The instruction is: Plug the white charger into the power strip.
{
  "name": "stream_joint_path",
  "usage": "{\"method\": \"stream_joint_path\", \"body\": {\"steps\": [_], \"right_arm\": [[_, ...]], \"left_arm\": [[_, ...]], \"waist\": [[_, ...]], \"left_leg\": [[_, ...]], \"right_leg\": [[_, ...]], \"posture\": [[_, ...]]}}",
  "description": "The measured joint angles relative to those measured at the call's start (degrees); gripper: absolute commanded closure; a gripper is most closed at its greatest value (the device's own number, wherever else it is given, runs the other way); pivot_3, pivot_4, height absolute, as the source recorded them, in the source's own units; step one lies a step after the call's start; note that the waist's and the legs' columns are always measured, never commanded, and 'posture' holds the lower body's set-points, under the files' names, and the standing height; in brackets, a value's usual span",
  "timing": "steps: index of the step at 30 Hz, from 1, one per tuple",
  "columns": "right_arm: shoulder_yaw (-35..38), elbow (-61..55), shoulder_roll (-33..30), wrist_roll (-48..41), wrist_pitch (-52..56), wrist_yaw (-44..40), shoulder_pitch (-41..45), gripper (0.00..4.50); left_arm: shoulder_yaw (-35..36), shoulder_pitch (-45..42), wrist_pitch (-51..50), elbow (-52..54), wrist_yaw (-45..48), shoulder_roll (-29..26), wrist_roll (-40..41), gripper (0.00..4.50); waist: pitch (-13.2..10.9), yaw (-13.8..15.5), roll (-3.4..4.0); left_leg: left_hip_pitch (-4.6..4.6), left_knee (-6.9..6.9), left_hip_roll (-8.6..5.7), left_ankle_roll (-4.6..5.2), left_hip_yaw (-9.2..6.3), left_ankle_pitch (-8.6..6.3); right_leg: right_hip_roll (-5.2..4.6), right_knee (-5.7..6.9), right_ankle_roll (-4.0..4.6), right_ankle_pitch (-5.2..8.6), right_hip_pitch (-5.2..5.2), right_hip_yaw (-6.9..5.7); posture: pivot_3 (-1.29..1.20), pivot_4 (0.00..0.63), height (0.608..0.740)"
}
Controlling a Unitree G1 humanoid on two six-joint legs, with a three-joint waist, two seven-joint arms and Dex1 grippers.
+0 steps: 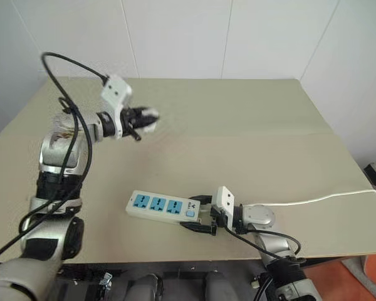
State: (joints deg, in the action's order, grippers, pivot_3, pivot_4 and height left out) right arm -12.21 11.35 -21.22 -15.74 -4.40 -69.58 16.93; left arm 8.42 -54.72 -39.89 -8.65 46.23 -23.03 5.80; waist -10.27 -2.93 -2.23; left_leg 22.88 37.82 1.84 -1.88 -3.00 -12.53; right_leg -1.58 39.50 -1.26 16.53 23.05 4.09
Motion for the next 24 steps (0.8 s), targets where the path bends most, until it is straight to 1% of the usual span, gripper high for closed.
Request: {"method": "stream_joint_path", "body": {"steps": [3,4,8,12,14,17,19,21,24], "right_arm": [[-0.2,2.6,-0.9,-0.9,-0.1,-3.8,2.1,1.08],[-0.2,4.4,-1.0,-0.9,-0.3,-5.1,3.5,1.08],[-0.5,10.6,-0.4,-0.7,-1.8,-7.7,8.2,1.08],[-0.5,16.1,0.4,-0.3,-5.2,-8.0,11.1,1.08],[-0.4,17.6,0.7,0.0,-6.6,-7.8,11.4,1.08],[-0.3,18.7,1.1,0.5,-8.0,-7.4,11.2,1.08],[-0.2,18.7,1.3,0.8,-8.6,-7.0,10.7,1.08],[0.0,18.5,1.3,0.9,-8.9,-6.9,10.4,1.08],[0.2,18.5,1.3,1.0,-8.9,-6.8,10.2,1.08]], "left_arm": [[3.0,0.1,-2.7,2.9,3.3,0.3,8.1,3.47],[3.4,1.2,-2.9,5.8,3.8,0.9,10.9,3.47],[2.7,6.2,-3.6,14.3,4.5,3.2,17.8,3.47],[0.7,15.5,3.3,22.4,8.4,3.7,21.9,3.47],[0.2,19.0,4.7,24.9,10.9,2.8,24.8,3.47],[-0.1,22.4,5.0,27.0,12.9,0.6,27.2,3.47],[-1.1,27.0,7.6,28.2,14.7,-0.4,27.6,3.47],[-2.5,30.7,8.5,28.1,16.0,-0.6,28.2,3.47],[-2.6,31.3,8.4,28.1,16.7,-1.4,30.6,3.47]], "waist": [[0.0,0.3,0.00],[0.0,0.3,0.01],[0.0,0.2,0.03],[0.0,0.1,0.06],[0.0,0.3,0.06],[0.0,0.3,0.08],[0.1,0.1,0.25],[0.1,0.2,0.25],[0.2,0.3,0.25]], "left_leg": [[0.01,0.01,-0.02,0.00,-0.03,0.00],[-0.01,0.01,-0.02,0.00,-0.02,0.00],[-0.06,0.01,-0.01,-0.01,-0.01,0.00],[-0.13,0.00,0.02,-0.01,0.02,0.00],[-0.26,0.01,0.01,-0.02,-0.01,0.01],[-0.87,-0.06,0.02,-0.02,-0.02,0.00],[-0.96,-0.06,0.00,-0.02,0.02,0.00],[-0.93,-0.05,0.03,-0.02,-0.01,0.00],[-0.95,-0.05,0.05,-0.02,-0.04,0.00]], "right_leg": [[0.00,0.01,0.00,0.00,-0.02,-0.05],[-0.03,0.00,0.00,0.00,-0.05,-0.04],[-0.01,0.02,0.00,0.00,-0.06,-0.02],[-0.01,0.04,0.02,-0.01,-0.10,0.00],[-0.01,0.02,0.06,-0.04,-0.28,-0.02],[0.02,-0.21,0.07,-0.04,-0.97,-0.05],[0.01,-0.32,0.11,-0.06,-1.09,-0.01],[0.06,-0.33,0.14,-0.08,-1.09,-0.04],[0.09,-0.33,0.16,-0.09,-1.10,-0.07]], "posture": [[0.00,0.150,0.740],[0.00,0.150,0.740],[0.00,0.150,0.740],[0.00,0.150,0.740],[0.00,0.150,0.740],[0.00,0.150,0.740],[0.00,0.150,0.740],[0.00,0.150,0.740],[0.00,0.150,0.740]]}}
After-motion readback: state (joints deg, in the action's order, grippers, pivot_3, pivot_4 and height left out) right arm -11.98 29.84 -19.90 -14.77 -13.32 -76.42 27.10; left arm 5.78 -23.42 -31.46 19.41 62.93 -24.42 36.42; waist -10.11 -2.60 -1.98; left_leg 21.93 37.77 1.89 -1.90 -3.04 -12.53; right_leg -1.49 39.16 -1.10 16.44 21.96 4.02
